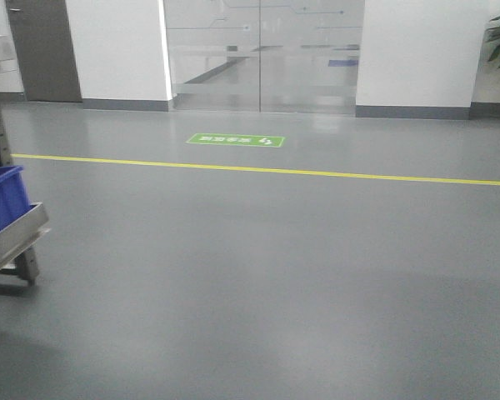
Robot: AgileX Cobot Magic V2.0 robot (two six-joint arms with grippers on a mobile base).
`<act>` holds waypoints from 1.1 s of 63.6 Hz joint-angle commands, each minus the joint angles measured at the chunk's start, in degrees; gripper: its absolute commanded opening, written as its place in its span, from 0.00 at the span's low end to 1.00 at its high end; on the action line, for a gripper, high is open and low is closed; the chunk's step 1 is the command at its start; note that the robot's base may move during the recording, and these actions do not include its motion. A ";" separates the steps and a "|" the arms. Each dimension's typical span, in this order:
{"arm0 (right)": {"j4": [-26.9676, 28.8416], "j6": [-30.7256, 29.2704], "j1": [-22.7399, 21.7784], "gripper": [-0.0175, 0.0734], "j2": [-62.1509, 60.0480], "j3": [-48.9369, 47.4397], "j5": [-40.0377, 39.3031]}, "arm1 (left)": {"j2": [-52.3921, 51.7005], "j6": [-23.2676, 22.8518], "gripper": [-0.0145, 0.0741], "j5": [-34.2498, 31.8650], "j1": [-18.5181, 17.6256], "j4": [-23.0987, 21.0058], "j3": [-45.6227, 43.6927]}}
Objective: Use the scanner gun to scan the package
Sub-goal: 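Drive the base across the floor to the red-framed table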
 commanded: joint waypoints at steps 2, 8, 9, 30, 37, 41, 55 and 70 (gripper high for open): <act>-0.54 -0.05 -0.13 0.02 -0.22 -0.02 -1.16 | -0.23 -0.44 0.04 -0.93 -0.36 -0.44 -0.22; -0.54 -0.05 -0.13 0.02 -0.22 -0.02 -1.16 | -0.23 -0.44 0.04 -0.93 -0.36 -0.44 -0.22; -0.54 -0.05 -0.13 0.02 -0.22 -0.02 -1.16 | -0.23 -0.44 0.04 -0.93 -0.36 -0.44 -0.22; -0.54 -0.05 -0.13 0.02 -0.22 -0.02 -1.16 | -0.23 -0.44 0.04 -0.93 -0.36 -0.44 -0.22; -0.54 -0.05 -0.13 0.02 -0.22 -0.02 -1.16 | -0.23 -0.44 0.04 -0.93 -0.36 -0.44 -0.22; -0.54 -0.05 -0.13 0.02 -0.22 -0.02 -1.16 | -0.23 -0.44 0.04 -0.93 -0.36 -0.44 -0.22; -0.54 -0.05 -0.13 0.02 -0.22 -0.02 -1.16 | -0.23 -0.44 0.04 -0.93 -0.36 -0.44 -0.22; -0.54 -0.05 -0.13 0.02 -0.22 -0.02 -1.16 | -0.23 -0.44 0.04 -0.93 -0.36 -0.44 -0.22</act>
